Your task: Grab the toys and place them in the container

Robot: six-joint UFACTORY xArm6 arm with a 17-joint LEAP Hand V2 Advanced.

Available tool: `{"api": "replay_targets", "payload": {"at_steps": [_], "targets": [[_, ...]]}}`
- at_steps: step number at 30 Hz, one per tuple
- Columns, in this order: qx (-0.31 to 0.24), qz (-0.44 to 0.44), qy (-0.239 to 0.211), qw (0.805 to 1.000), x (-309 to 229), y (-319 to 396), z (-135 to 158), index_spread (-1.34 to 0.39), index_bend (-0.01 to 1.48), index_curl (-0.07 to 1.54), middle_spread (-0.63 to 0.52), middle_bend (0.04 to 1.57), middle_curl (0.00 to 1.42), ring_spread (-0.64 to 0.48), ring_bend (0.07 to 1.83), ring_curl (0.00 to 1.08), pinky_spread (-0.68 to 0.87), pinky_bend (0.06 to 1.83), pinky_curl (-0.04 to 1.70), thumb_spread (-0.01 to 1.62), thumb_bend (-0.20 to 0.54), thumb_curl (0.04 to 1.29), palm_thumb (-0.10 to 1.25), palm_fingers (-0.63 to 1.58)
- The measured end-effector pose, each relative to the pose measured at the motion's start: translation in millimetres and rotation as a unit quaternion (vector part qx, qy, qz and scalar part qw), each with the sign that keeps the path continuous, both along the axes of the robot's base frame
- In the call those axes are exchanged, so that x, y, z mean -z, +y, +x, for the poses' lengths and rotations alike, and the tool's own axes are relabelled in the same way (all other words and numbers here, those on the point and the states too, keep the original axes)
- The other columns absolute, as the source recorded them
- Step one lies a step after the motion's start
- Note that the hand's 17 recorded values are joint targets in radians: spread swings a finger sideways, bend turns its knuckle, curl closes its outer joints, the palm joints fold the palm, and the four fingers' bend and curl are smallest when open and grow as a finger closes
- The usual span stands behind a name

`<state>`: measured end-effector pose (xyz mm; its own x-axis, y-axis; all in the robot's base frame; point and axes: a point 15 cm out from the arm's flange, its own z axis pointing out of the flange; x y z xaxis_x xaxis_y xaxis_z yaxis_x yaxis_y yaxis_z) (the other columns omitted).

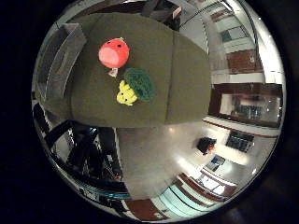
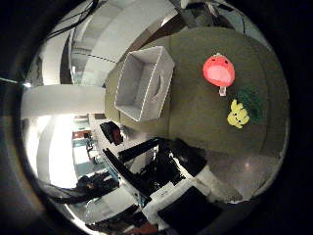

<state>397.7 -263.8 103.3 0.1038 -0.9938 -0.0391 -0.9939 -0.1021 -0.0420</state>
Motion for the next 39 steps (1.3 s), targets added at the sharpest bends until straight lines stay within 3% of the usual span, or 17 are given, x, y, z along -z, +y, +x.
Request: {"api": "replay_targets", "payload": {"at_steps": [15, 22, 39], "targets": [[-0.022, 0.000, -0.002, 1.000, 0.3, 22.2, 14.2, -0.31, 0.18, 0.32, 0.11, 0.18, 0.29, 0.22, 0.20, 0.27, 0.36, 0.44, 0.18, 1.11, -0.022, 0.33, 0.65, 0.02], [-0.042, -0.001, -0.010, 0.999, 11.7, 47.1, 50.3, -0.30, 0.17, 0.31, 0.11, 0.19, 0.29, 0.21, 0.21, 0.27, 0.36, 0.44, 0.18, 1.12, -0.026, 0.32, 0.60, 0.02], [-0.013, -0.001, -0.007, 1.000, 126.3, 14.7, 140.1, -0.29, 0.17, 0.30, 0.11, 0.19, 0.30, 0.21, 0.23, 0.28, 0.35, 0.44, 0.19, 1.11, -0.021, 0.30, 0.55, 0.01]]}}
